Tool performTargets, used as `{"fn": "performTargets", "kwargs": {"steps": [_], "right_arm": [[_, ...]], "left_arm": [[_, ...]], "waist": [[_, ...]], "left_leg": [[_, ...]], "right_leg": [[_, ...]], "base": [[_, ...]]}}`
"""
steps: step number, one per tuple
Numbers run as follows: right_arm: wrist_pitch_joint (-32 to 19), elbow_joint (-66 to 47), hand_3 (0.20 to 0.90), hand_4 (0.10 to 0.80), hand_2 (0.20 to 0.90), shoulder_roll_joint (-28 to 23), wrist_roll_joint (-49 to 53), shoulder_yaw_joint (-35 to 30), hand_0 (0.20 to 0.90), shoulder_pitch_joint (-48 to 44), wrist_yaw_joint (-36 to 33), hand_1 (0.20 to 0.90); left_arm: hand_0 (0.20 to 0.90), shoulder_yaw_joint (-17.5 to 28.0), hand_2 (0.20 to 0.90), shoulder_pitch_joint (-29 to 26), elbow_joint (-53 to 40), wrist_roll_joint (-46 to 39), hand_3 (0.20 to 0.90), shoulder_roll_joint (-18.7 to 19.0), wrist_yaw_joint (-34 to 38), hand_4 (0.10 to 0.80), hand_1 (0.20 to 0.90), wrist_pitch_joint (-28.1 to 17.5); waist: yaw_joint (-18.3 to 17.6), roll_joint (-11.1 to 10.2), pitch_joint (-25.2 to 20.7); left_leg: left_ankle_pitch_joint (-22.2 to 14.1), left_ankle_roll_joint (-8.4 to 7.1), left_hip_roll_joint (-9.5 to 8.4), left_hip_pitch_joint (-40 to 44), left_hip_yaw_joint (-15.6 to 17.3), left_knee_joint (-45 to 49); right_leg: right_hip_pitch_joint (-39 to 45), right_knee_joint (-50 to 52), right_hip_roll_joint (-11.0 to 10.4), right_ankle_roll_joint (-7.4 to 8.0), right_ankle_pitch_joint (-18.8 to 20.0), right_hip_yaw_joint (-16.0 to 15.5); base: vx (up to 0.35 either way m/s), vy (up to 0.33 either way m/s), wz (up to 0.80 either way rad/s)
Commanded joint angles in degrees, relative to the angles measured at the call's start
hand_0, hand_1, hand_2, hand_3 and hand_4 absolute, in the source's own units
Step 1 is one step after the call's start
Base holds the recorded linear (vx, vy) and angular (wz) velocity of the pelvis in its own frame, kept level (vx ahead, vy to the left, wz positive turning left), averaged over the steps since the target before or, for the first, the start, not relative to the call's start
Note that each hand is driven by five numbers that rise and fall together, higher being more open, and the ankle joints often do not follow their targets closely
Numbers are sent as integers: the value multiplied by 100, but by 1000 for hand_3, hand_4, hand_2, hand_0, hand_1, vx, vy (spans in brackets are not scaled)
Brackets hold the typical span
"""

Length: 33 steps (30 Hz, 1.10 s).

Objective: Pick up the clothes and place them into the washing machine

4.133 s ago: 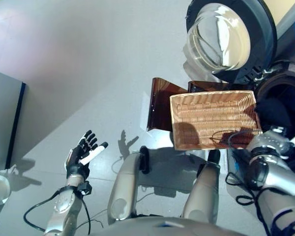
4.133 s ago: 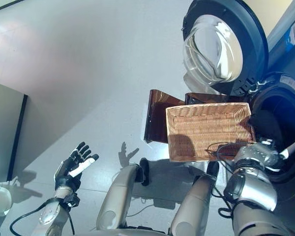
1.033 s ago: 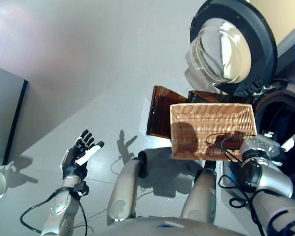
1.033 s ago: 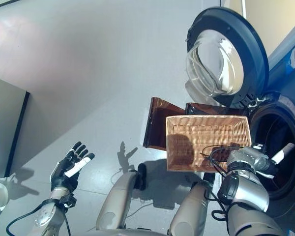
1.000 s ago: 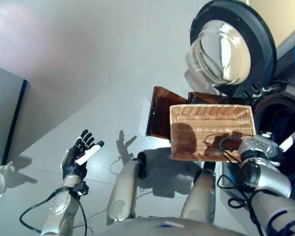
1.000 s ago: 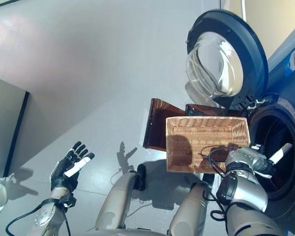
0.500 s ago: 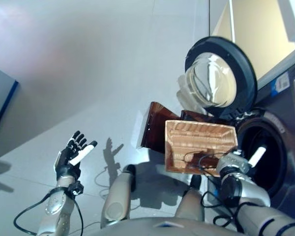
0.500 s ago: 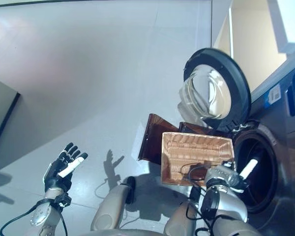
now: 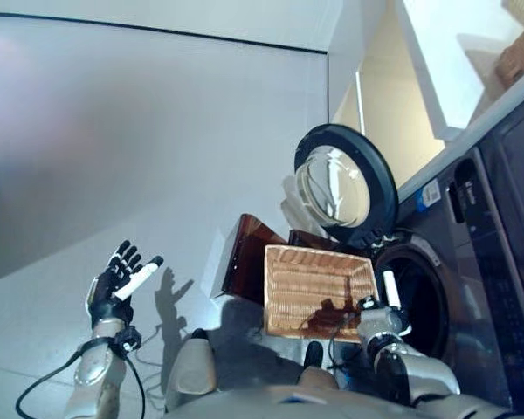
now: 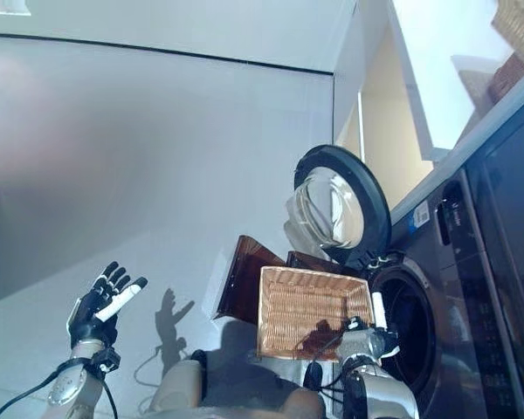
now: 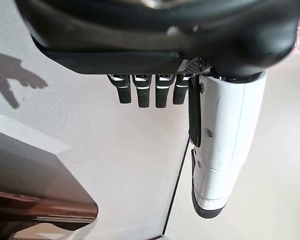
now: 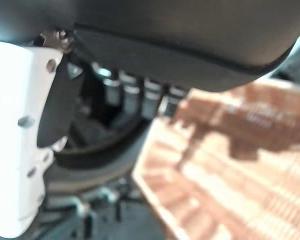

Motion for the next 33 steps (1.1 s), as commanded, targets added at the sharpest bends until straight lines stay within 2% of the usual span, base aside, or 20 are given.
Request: {"fn": "performTargets", "kwargs": {"steps": [1, 4, 8, 12, 18, 24, 28, 33], "right_arm": [[-125, -400, 900, 800, 900, -293, -612, 99, 900, 196, 289, 900], [-66, -404, 900, 800, 900, -276, -753, 205, 900, 374, 396, 900], [60, -941, 900, 800, 900, -381, -1829, 865, 900, 793, 511, 900], [33, -1821, 900, 800, 900, -530, -2733, 1371, 900, 1237, 632, 900], [110, -2535, 900, 800, 900, -598, -3544, 1796, 900, 1810, 900, 900], [152, -2807, 900, 800, 900, -501, -4564, 2061, 900, 2210, 701, 900], [105, -2794, 900, 800, 900, -361, -4429, 2007, 900, 2272, 674, 900], [92, -2948, 900, 800, 900, -480, -4685, 2063, 900, 2269, 633, 900]], "left_arm": [[900, 347, 900, 118, -319, 326, 900, -17, -117, 800, 900, -350], [900, 348, 900, 135, -120, 387, 900, -82, -154, 800, 900, -358], [900, 362, 900, 139, 86, 577, 900, -112, -220, 800, 900, -345], [900, 342, 900, 179, 220, 744, 900, -151, -340, 800, 900, -404], [900, 305, 900, 147, 400, 959, 900, -253, -398, 800, 900, -445], [900, 295, 900, 158, 491, 1112, 900, -445, -290, 800, 900, -513], [900, 263, 900, 162, 534, 1122, 900, -508, -225, 800, 900, -529], [900, 236, 900, 135, 527, 1222, 900, -501, -183, 800, 900, -552]], "waist": [[41, 47, -319], [17, 45, -427], [-107, -10, -561], [-267, -18, -622], [-427, -6, -734], [-530, 50, -820], [-556, 65, -813], [-567, 97, -816]], "left_leg": [[967, -205, 362, 589, -4, -1478], [1101, -232, 387, 762, 62, -1748], [1228, -271, 466, 951, 172, -1986], [1209, -266, 519, 1092, 290, -1966], [1165, -270, 563, 1318, 385, -1939], [1165, -276, 582, 1473, 420, -1964], [1165, -278, 572, 1538, 439, -1989], [1158, -277, 552, 1540, 407, -1976]], "right_leg": [[254, -224, -99, 223, 512, -200], [315, -315, -47, 225, 519, -221], [343, -382, 40, 213, 535, -210], [336, -359, 110, 193, 499, -86], [447, -285, 160, 175, 387, 34], [580, -261, 166, 157, 305, 32], [637, -272, 157, 159, 295, 19], [674, -268, 126, 171, 288, 10]], "base": [[62, 6, -9], [45, 7, -11], [19, -3, -5], [1, 4, -13], [15, 12, -19], [24, 14, -4], [16, 14, -2], [0, 0, 0]]}}
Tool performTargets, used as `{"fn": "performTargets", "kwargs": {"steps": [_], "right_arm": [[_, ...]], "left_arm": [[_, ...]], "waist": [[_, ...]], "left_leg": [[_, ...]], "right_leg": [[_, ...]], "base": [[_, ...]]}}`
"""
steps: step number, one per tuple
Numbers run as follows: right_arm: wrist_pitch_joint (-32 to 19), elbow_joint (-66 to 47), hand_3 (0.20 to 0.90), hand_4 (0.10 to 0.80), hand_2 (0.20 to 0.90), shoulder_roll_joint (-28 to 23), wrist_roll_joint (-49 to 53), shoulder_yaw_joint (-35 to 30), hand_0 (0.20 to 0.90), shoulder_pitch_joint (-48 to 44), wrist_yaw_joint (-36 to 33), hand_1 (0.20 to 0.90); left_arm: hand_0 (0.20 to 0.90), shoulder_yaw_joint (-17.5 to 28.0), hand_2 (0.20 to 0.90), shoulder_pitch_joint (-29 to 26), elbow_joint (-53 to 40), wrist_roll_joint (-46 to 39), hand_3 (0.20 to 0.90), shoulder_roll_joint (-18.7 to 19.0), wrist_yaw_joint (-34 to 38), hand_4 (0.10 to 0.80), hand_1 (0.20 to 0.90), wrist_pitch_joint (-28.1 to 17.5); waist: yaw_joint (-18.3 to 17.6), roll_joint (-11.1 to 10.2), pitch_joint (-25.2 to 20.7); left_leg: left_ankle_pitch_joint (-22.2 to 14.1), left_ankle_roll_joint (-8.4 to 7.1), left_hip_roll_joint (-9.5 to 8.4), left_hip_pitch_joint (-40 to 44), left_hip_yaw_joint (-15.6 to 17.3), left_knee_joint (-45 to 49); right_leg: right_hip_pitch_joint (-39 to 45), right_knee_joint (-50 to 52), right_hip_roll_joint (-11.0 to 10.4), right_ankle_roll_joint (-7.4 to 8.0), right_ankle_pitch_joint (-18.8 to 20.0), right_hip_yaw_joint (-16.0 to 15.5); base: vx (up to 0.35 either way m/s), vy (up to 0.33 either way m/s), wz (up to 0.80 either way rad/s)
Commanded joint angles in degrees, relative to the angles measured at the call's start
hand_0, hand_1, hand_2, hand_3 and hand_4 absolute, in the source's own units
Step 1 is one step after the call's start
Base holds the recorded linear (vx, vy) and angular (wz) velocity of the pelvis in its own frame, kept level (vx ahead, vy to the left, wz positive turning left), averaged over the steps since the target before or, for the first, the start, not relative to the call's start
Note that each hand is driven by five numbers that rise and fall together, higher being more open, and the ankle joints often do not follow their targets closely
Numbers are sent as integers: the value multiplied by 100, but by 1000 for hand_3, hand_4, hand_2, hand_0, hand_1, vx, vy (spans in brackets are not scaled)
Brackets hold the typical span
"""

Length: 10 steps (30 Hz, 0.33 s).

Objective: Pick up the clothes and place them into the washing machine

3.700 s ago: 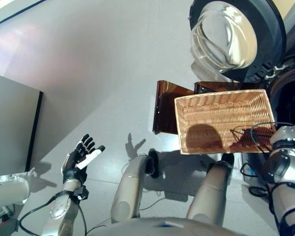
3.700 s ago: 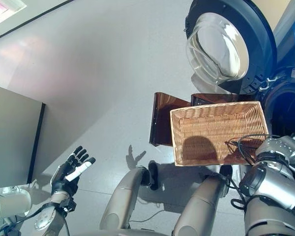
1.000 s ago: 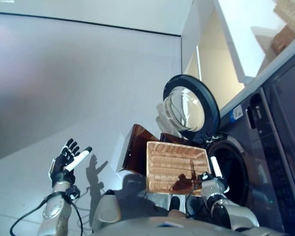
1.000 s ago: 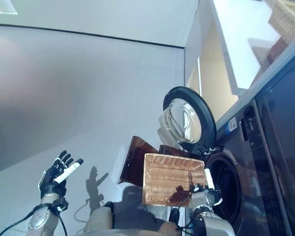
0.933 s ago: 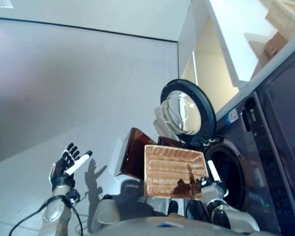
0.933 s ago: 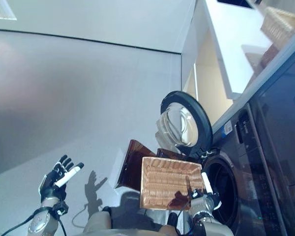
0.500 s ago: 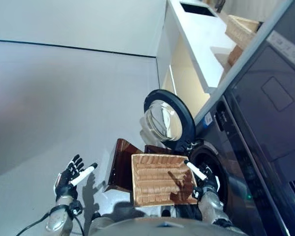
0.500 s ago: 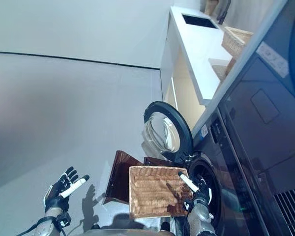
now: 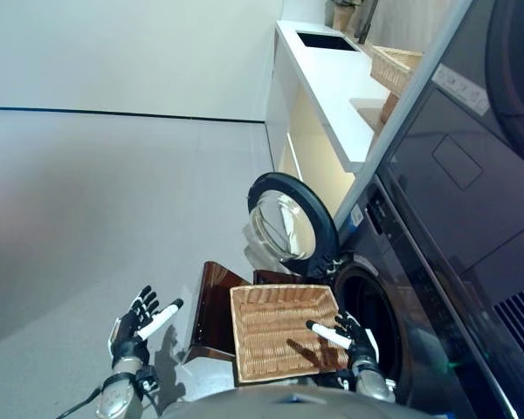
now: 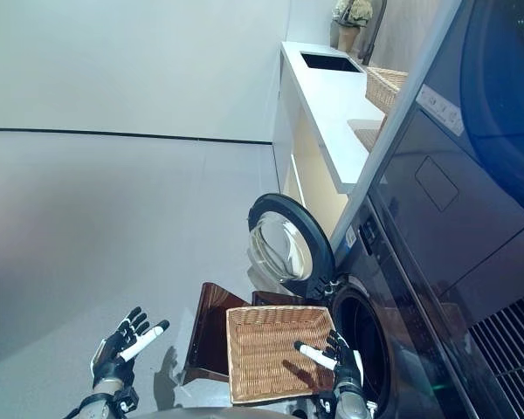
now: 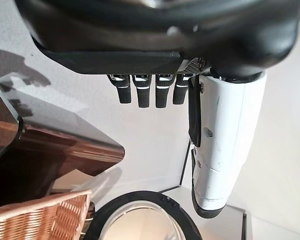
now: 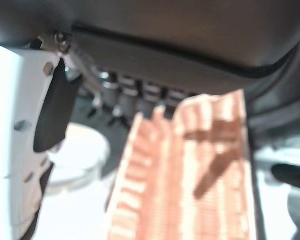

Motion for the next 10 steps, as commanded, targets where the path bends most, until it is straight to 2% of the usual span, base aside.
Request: {"fn": "performTargets", "kwargs": {"steps": [1, 5, 10], "right_arm": [[-387, -764, 900, 800, 900, -364, -277, -140, 900, -410, -136, 900], [-366, -908, 900, 800, 900, -476, -612, -60, 900, -360, -163, 900], [-384, -899, 900, 800, 900, -495, -527, -147, 900, -243, -128, 900]], "left_arm": [[900, 223, 900, -271, -350, 203, 900, 213, 60, 800, 900, -599], [900, 175, 900, -343, -301, 295, 900, 221, 104, 800, 900, -641], [900, 133, 900, -378, -306, 257, 900, 194, 90, 800, 900, -666]], "waist": [[-59, 10, 56], [-51, 18, 38], [-51, 11, 11]], "left_leg": [[176, 61, 173, -372, -213, 336], [164, 64, 162, -340, -242, 344], [165, 60, 173, -343, -271, 362]], "right_leg": [[24, 184, -390, 258, 214, -168], [82, 215, -400, 255, 173, -188], [111, 236, -396, 252, 148, -196]], "base": [[0, 0, 0], [5, 7, 5], [0, 0, 0]]}}
